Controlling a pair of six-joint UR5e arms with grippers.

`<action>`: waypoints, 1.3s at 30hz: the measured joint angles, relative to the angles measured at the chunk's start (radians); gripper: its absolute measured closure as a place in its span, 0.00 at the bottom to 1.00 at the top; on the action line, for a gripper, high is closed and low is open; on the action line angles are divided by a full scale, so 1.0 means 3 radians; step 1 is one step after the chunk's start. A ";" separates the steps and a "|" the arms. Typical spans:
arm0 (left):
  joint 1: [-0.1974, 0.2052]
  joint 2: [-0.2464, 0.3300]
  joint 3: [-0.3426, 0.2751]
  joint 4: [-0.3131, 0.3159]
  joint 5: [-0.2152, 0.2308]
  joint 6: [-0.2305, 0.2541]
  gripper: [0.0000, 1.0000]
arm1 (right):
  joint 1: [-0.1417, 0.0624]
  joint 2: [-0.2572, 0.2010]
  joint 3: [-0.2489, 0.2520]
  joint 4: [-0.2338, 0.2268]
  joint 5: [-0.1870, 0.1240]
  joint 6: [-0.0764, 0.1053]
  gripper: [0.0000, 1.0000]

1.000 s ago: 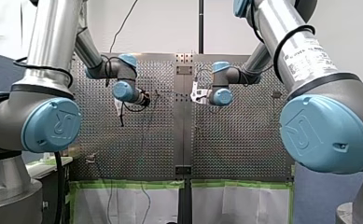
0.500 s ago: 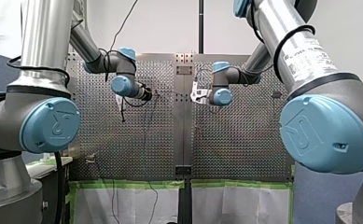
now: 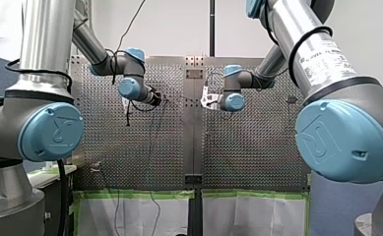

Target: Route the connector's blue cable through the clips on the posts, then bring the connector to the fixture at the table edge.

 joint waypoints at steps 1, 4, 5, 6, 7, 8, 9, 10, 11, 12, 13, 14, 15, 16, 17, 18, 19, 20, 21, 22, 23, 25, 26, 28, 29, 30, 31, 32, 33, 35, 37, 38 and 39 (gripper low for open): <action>-0.0004 0.0000 0.0000 0.0006 0.0002 0.0017 0.00 | 0.0000 0.0000 0.0000 0.0000 0.0000 0.0000 1.00; -0.0015 0.0000 0.0000 0.0024 0.0006 0.0061 0.00 | 0.0000 0.0000 -0.0001 0.0001 0.0000 0.0000 1.00; -0.0020 0.0000 0.0000 0.0030 0.0007 0.0080 0.00 | 0.0000 0.0000 -0.0001 0.0001 0.0000 0.0000 1.00; -0.0024 0.0000 0.0000 0.0034 0.0008 0.0094 0.00 | 0.0000 0.0000 -0.0001 0.0001 0.0000 0.0000 1.00; -0.0027 0.0001 0.0000 0.0039 0.0009 0.0106 0.00 | 0.0000 0.0000 -0.0001 0.0001 0.0000 0.0000 1.00; -0.0030 0.0000 0.0000 0.0045 0.0010 0.0117 0.00 | 0.0000 0.0000 -0.0001 0.0001 0.0000 0.0000 1.00; -0.0032 0.0000 0.0000 0.0048 0.0011 0.0124 0.00 | 0.0000 0.0000 -0.0001 0.0001 0.0000 0.0000 1.00; -0.0033 0.0001 0.0000 0.0050 0.0011 0.0130 0.00 | 0.0000 0.0000 -0.0001 0.0002 0.0000 0.0000 1.00; -0.0034 0.0000 0.0001 0.0054 0.0012 0.0136 0.00 | 0.0000 0.0000 -0.0001 0.0002 0.0000 0.0000 1.00; -0.0035 0.0000 0.0001 0.0055 0.0012 0.0138 0.00 | 0.0000 0.0000 -0.0002 0.0002 0.0000 0.0000 1.00; -0.0035 0.0000 0.0001 0.0057 0.0013 0.0139 0.00 | 0.0000 0.0000 -0.0002 0.0002 0.0000 0.0000 1.00; -0.0035 0.0000 0.0001 0.0058 0.0013 0.0140 0.00 | 0.0000 0.0000 -0.0002 0.0002 0.0000 0.0000 1.00; -0.0036 0.0000 0.0001 0.0058 0.0013 0.0140 0.00 | 0.0000 0.0000 -0.0002 0.0001 0.0000 0.0000 1.00; -0.0037 0.0001 0.0001 0.0059 0.0013 0.0140 0.00 | 0.0000 0.0000 -0.0002 -0.0001 0.0000 0.0002 1.00; -0.0039 0.0001 0.0001 0.0059 0.0013 0.0142 0.00 | 0.0000 0.0000 -0.0002 -0.0002 0.0000 0.0003 1.00; -0.0039 0.0001 0.0001 0.0059 0.0013 0.0143 0.00 | 0.0000 0.0000 -0.0002 -0.0003 0.0000 0.0005 1.00; -0.0040 0.0001 0.0001 0.0060 0.0013 0.0145 0.00 | 0.0000 0.0000 -0.0002 -0.0003 0.0000 0.0005 1.00; -0.0040 0.0001 0.0002 0.0060 0.0013 0.0147 0.00 | 0.0000 0.0000 -0.0001 -0.0002 0.0000 0.0005 1.00; -0.0040 0.0001 0.0002 0.0060 0.0013 0.0148 0.00 | 0.0000 0.0000 0.0000 0.0000 0.0000 0.0004 1.00; -0.0040 0.0001 0.0002 0.0060 0.0013 0.0149 0.00 | 0.0000 0.0000 0.0000 0.0001 0.0000 0.0003 1.00; -0.0040 0.0001 0.0001 0.0060 0.0013 0.0150 0.00 | 0.0000 0.0000 0.0001 0.0003 0.0000 0.0003 1.00; -0.0041 0.0001 0.0001 0.0060 0.0013 0.0150 0.00 | 0.0000 0.0000 0.0001 0.0006 0.0000 0.0002 1.00; -0.0041 0.0001 0.0001 0.0060 0.0013 0.0150 0.00 | 0.0000 0.0000 0.0000 0.0009 0.0000 0.0001 1.00; -0.0041 0.0001 0.0001 0.0060 0.0013 0.0151 0.00 | 0.0000 0.0000 0.0000 0.0009 0.0000 0.0003 1.00; -0.0041 0.0001 0.0002 0.0060 0.0013 0.0151 0.00 | 0.0000 0.0000 0.0000 0.0009 0.0000 0.0005 1.00; -0.0041 0.0001 0.0001 0.0060 0.0013 0.0151 0.00 | 0.0001 0.0000 0.0000 0.0008 0.0000 0.0006 1.00; -0.0041 0.0001 0.0001 0.0060 0.0013 0.0151 0.00 | 0.0000 0.0000 0.0000 0.0008 0.0000 0.0006 1.00; -0.0040 0.0001 0.0001 0.0060 0.0013 0.0149 0.00 | 0.0000 0.0000 0.0000 0.0008 0.0000 0.0006 1.00; -0.0040 0.0001 0.0001 0.0060 0.0013 0.0147 0.00 | -0.0001 0.0000 0.0000 0.0009 0.0000 0.0006 1.00; -0.0041 0.0001 0.0001 0.0060 0.0013 0.0144 0.00 | -0.0002 0.0000 -0.0001 0.0010 0.0000 0.0007 1.00; -0.0041 0.0001 0.0002 0.0060 0.0012 0.0143 0.00 | -0.0003 0.0000 0.0000 0.0011 0.0000 0.0008 1.00; -0.0041 0.0001 0.0002 0.0060 0.0011 0.0142 0.00 | -0.0004 0.0000 0.0000 0.0011 0.0000 0.0009 1.00; -0.0041 0.0001 0.0001 0.0060 0.0008 0.0142 0.00 | -0.0004 0.0001 -0.0001 0.0011 0.0000 0.0009 1.00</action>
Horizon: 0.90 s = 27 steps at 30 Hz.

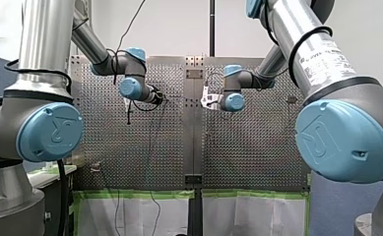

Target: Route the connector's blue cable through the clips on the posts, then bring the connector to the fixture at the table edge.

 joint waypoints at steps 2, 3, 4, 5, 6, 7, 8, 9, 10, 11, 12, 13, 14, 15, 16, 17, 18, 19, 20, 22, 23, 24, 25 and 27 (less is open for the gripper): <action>0.0000 0.0000 0.0000 0.0000 -0.0004 0.0000 0.00 | -0.0001 0.0000 0.0001 -0.0001 0.0000 0.0001 1.00; 0.0000 0.0000 0.0000 0.0000 -0.0005 0.0000 0.00 | -0.0001 0.0000 0.0002 -0.0001 0.0000 0.0001 1.00; 0.0000 0.0000 0.0000 0.0000 -0.0005 0.0000 0.00 | -0.0001 0.0000 0.0002 -0.0001 0.0000 0.0001 1.00; 0.0000 0.0000 0.0001 -0.0001 -0.0005 0.0002 0.00 | -0.0001 0.0000 0.0003 0.0000 0.0000 0.0001 1.00; -0.0001 0.0000 0.0001 -0.0002 -0.0005 0.0005 0.00 | -0.0001 0.0000 0.0003 0.0000 0.0000 0.0001 1.00; -0.0003 0.0000 0.0000 -0.0004 -0.0006 0.0007 0.00 | -0.0001 0.0000 0.0003 0.0000 0.0000 0.0001 1.00; -0.0007 0.0004 0.0000 -0.0006 -0.0007 0.0011 0.00 | -0.0001 0.0000 0.0003 0.0001 0.0000 0.0001 1.00; -0.0012 0.0008 0.0000 -0.0007 -0.0008 0.0014 0.00 | -0.0001 0.0000 0.0003 0.0002 0.0000 0.0001 1.00; -0.0018 0.0015 -0.0001 -0.0009 -0.0008 0.0019 0.00 | -0.0001 0.0000 0.0003 0.0003 0.0000 0.0001 1.00; -0.0030 0.0028 -0.0001 -0.0011 -0.0009 0.0027 0.00 | -0.0001 0.0000 0.0004 0.0004 0.0000 0.0001 1.00; -0.0041 0.0041 -0.0001 -0.0011 -0.0009 0.0034 0.00 | -0.0001 0.0000 0.0004 0.0004 0.0000 0.0002 1.00; -0.0055 0.0055 -0.0001 -0.0011 -0.0010 0.0040 0.00 | -0.0001 0.0000 0.0004 0.0005 0.0000 0.0002 1.00; -0.0074 0.0075 0.0000 -0.0011 -0.0011 0.0046 0.00 | -0.0001 0.0000 0.0004 0.0007 0.0000 0.0002 1.00; -0.0088 0.0088 0.0000 -0.0011 -0.0013 0.0049 0.00 | -0.0001 0.0000 0.0004 0.0010 0.0000 0.0002 1.00; -0.0103 0.0098 0.0000 -0.0011 -0.0017 0.0051 0.00 | -0.0001 0.0000 0.0004 0.0011 0.0000 0.0001 1.00; -0.0126 0.0108 0.0000 -0.0011 -0.0026 0.0053 0.00 | -0.0001 0.0000 0.0004 0.0013 0.0000 0.0000 1.00; -0.0147 0.0113 0.0000 -0.0010 -0.0037 0.0051 0.00 | -0.0002 0.0000 0.0004 0.0015 0.0000 0.0000 1.00; -0.0169 0.0116 0.0001 -0.0005 -0.0052 0.0047 0.00 | -0.0005 0.0001 0.0004 0.0017 0.0000 0.0000 1.00; -0.0201 0.0119 0.0002 0.0011 -0.0078 0.0034 0.00 | -0.0006 0.0002 0.0004 0.0018 0.0000 0.0001 1.00; -0.0253 0.0121 0.0006 0.0047 -0.0125 0.0002 0.00 | -0.0011 0.0002 0.0004 0.0020 0.0000 0.0004 1.00; -0.0279 0.0121 0.0009 0.0068 -0.0149 -0.0017 0.00 | -0.0013 0.0002 0.0004 0.0022 0.0000 0.0005 1.00; -0.0312 0.0120 0.0016 0.0099 -0.0181 -0.0044 0.00 | -0.0015 0.0002 0.0004 0.0023 0.0000 0.0005 1.00; -0.0336 0.0119 0.0025 0.0121 -0.0205 -0.0061 0.00 | -0.0017 0.0002 0.0004 0.0024 0.0000 0.0007 1.00; -0.0396 0.0119 0.0057 0.0174 -0.0263 -0.0091 0.00 | -0.0019 0.0003 0.0004 0.0027 0.0000 0.0009 1.00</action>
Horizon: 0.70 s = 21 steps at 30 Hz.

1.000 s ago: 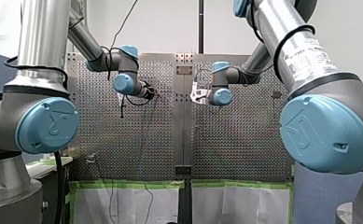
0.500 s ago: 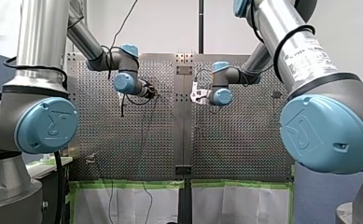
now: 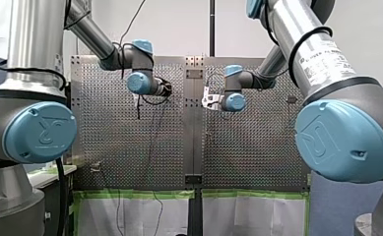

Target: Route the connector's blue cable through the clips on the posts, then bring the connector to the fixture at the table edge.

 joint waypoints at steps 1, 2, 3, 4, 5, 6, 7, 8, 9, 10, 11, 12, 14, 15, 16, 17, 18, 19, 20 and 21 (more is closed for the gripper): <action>-0.0026 0.0000 0.0015 0.0017 -0.0026 -0.0009 0.00 | -0.0001 0.0000 0.0000 0.0002 0.0000 -0.0001 1.00; -0.0059 -0.0001 0.0036 0.0033 -0.0059 -0.0019 0.00 | -0.0001 0.0000 0.0000 0.0004 0.0000 -0.0002 1.00; -0.0084 -0.0003 0.0052 0.0040 -0.0083 -0.0024 0.00 | -0.0001 0.0000 0.0000 0.0006 0.0000 -0.0003 1.00; -0.0108 -0.0005 0.0067 0.0044 -0.0108 -0.0028 0.00 | -0.0001 0.0000 0.0000 0.0012 0.0000 -0.0006 1.00; -0.0139 -0.0007 0.0083 0.0048 -0.0140 -0.0030 0.00 | -0.0002 0.0000 0.0000 0.0017 0.0000 -0.0008 1.00; -0.0161 -0.0008 0.0091 0.0050 -0.0161 -0.0029 0.00 | -0.0002 0.0000 0.0000 0.0021 0.0000 -0.0010 1.00; -0.0182 -0.0009 0.0099 0.0052 -0.0182 -0.0025 0.00 | -0.0002 0.0000 0.0000 0.0025 0.0000 -0.0011 1.00; -0.0211 -0.0014 0.0109 0.0054 -0.0210 -0.0016 0.00 | -0.0002 0.0000 0.0000 0.0028 0.0000 -0.0010 1.00; -0.0233 -0.0024 0.0121 0.0055 -0.0233 -0.0008 0.00 | -0.0002 0.0000 0.0000 0.0031 0.0000 -0.0010 1.00; -0.0257 -0.0038 0.0136 0.0055 -0.0257 0.0002 0.00 | -0.0002 0.0000 0.0000 0.0034 0.0000 -0.0010 1.00; -0.0281 -0.0055 0.0152 0.0053 -0.0281 0.0014 0.00 | -0.0002 -0.0001 0.0000 0.0038 0.0000 -0.0010 1.00; -0.0312 -0.0081 0.0177 0.0045 -0.0312 0.0033 0.00 | -0.0002 -0.0001 0.0000 0.0042 0.0000 -0.0010 1.00; -0.0363 -0.0128 0.0221 0.0016 -0.0364 0.0072 0.00 | -0.0003 -0.0002 0.0000 0.0050 0.0000 -0.0010 1.00; -0.0385 -0.0149 0.0242 0.0005 -0.0385 0.0091 0.00 | -0.0003 -0.0002 0.0000 0.0054 0.0000 -0.0010 1.00; -0.0407 -0.0169 0.0263 -0.0004 -0.0407 0.0111 0.00 | -0.0003 -0.0002 0.0000 0.0059 0.0000 -0.0011 1.00; -0.0437 -0.0199 0.0293 -0.0013 -0.0437 0.0140 0.00 | -0.0003 -0.0001 0.0000 0.0063 0.0000 -0.0012 1.00; -0.0462 -0.0224 0.0317 -0.0019 -0.0462 0.0164 0.00 | -0.0003 -0.0001 0.0000 0.0066 0.0000 -0.0012 1.00; -0.0487 -0.0248 0.0341 -0.0024 -0.0487 0.0188 0.00 | -0.0003 -0.0001 0.0000 0.0068 0.0000 -0.0014 1.00; -0.0520 -0.0282 0.0375 -0.0031 -0.0520 0.0222 0.00 | -0.0004 -0.0001 0.0000 0.0070 0.0000 -0.0015 1.00; -0.0546 -0.0307 0.0401 -0.0039 -0.0546 0.0246 0.00 | -0.0005 -0.0001 0.0000 0.0071 0.0000 -0.0016 1.00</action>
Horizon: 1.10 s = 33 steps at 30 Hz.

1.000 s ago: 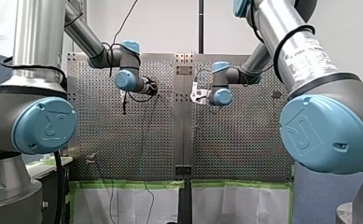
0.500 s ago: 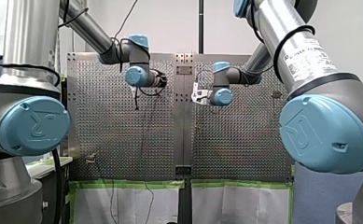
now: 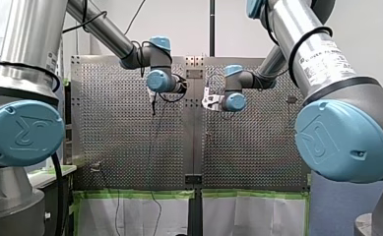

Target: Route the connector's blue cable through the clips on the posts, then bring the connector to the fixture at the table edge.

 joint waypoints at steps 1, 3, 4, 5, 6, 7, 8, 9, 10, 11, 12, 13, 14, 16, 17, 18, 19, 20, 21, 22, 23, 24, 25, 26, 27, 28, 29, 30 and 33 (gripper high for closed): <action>-0.0026 -0.0026 0.0025 -0.0012 -0.0027 0.0021 0.00 | -0.0001 0.0000 0.0000 0.0001 0.0000 -0.0001 1.00; -0.0089 -0.0089 0.0088 -0.0037 -0.0089 0.0060 0.00 | -0.0004 0.0000 0.0000 0.0003 0.0000 -0.0001 1.00; -0.0115 -0.0115 0.0114 -0.0043 -0.0115 0.0072 0.00 | -0.0005 0.0000 0.0000 0.0003 0.0000 -0.0002 1.00; -0.0141 -0.0141 0.0140 -0.0046 -0.0141 0.0083 0.00 | -0.0006 0.0001 0.0000 0.0004 0.0000 -0.0002 1.00; -0.0174 -0.0175 0.0173 -0.0047 -0.0175 0.0095 0.00 | -0.0006 0.0000 0.0000 0.0004 0.0000 -0.0002 1.00; -0.0193 -0.0201 0.0195 -0.0047 -0.0201 0.0104 0.00 | -0.0006 0.0001 0.0000 0.0005 0.0000 -0.0002 1.00; -0.0208 -0.0236 0.0217 -0.0047 -0.0236 0.0116 0.00 | -0.0007 0.0001 0.0000 0.0005 0.0000 -0.0002 1.00; -0.0214 -0.0260 0.0228 -0.0048 -0.0261 0.0125 0.00 | -0.0006 0.0002 0.0000 0.0005 0.0000 -0.0002 1.00; -0.0215 -0.0284 0.0236 -0.0048 -0.0284 0.0135 0.00 | -0.0007 0.0001 0.0000 0.0005 0.0000 -0.0002 1.00; -0.0212 -0.0315 0.0243 -0.0048 -0.0315 0.0150 0.00 | -0.0007 0.0001 0.0000 0.0005 0.0000 -0.0002 1.00; -0.0207 -0.0338 0.0246 -0.0048 -0.0338 0.0162 0.00 | -0.0007 0.0001 0.0000 0.0005 0.0000 -0.0002 1.00; -0.0201 -0.0359 0.0248 -0.0048 -0.0359 0.0173 0.00 | -0.0007 0.0002 0.0000 0.0005 0.0000 -0.0002 1.00; -0.0192 -0.0389 0.0250 -0.0048 -0.0388 0.0185 0.00 | -0.0007 0.0001 0.0000 0.0003 0.0000 -0.0002 1.00; -0.0175 -0.0436 0.0252 -0.0049 -0.0437 0.0199 0.00 | -0.0009 0.0001 0.0000 0.0003 0.0000 -0.0002 1.00; -0.0162 -0.0469 0.0257 -0.0051 -0.0472 0.0206 0.00 | -0.0010 0.0000 0.0000 0.0003 0.0000 -0.0002 1.00; -0.0151 -0.0492 0.0259 -0.0054 -0.0501 0.0209 0.00 | -0.0009 0.0000 0.0000 0.0004 0.0000 -0.0002 1.00; -0.0136 -0.0511 0.0262 -0.0054 -0.0532 0.0212 0.00 | -0.0009 0.0001 0.0000 0.0004 0.0000 -0.0002 1.00; -0.0109 -0.0529 0.0264 -0.0055 -0.0575 0.0217 0.00 | -0.0009 0.0001 0.0000 0.0004 0.0000 -0.0002 1.00; -0.0087 -0.0538 0.0265 -0.0055 -0.0605 0.0224 0.00 | -0.0008 0.0001 0.0000 0.0005 0.0000 -0.0002 1.00; -0.0064 -0.0545 0.0267 -0.0055 -0.0635 0.0232 0.00 | -0.0008 0.0002 0.0000 0.0005 0.0000 -0.0002 1.00; -0.0032 -0.0551 0.0273 -0.0056 -0.0672 0.0244 0.00 | -0.0008 0.0002 0.0000 0.0006 0.0000 -0.0002 1.00; -0.0010 -0.0553 0.0284 -0.0059 -0.0700 0.0251 0.00 | -0.0008 0.0002 0.0000 0.0007 0.0000 -0.0002 1.00; 0.0007 -0.0555 0.0296 -0.0062 -0.0731 0.0258 0.00 | -0.0008 0.0002 0.0000 0.0007 0.0000 -0.0002 1.00; 0.0017 -0.0555 0.0305 -0.0063 -0.0752 0.0263 0.00 | -0.0008 0.0002 0.0000 0.0006 0.0000 -0.0002 1.00; 0.0033 -0.0557 0.0323 -0.0065 -0.0803 0.0275 0.00 | -0.0008 0.0002 0.0000 0.0006 0.0000 -0.0002 1.00; 0.0039 -0.0557 0.0331 -0.0064 -0.0832 0.0284 0.00 | -0.0008 0.0001 0.0000 0.0006 0.0000 -0.0002 1.00; 0.0045 -0.0557 0.0340 -0.0062 -0.0873 0.0296 0.00 | -0.0008 0.0001 0.0000 0.0006 0.0000 -0.0002 1.00; 0.0048 -0.0557 0.0345 -0.0058 -0.0902 0.0303 0.00 | -0.0008 0.0002 0.0000 0.0006 0.0000 -0.0002 1.00; 0.0051 -0.0557 0.0353 -0.0039 -0.0989 0.0315 0.00 | -0.0008 0.0002 0.0000 0.0006 0.0000 -0.0006 1.00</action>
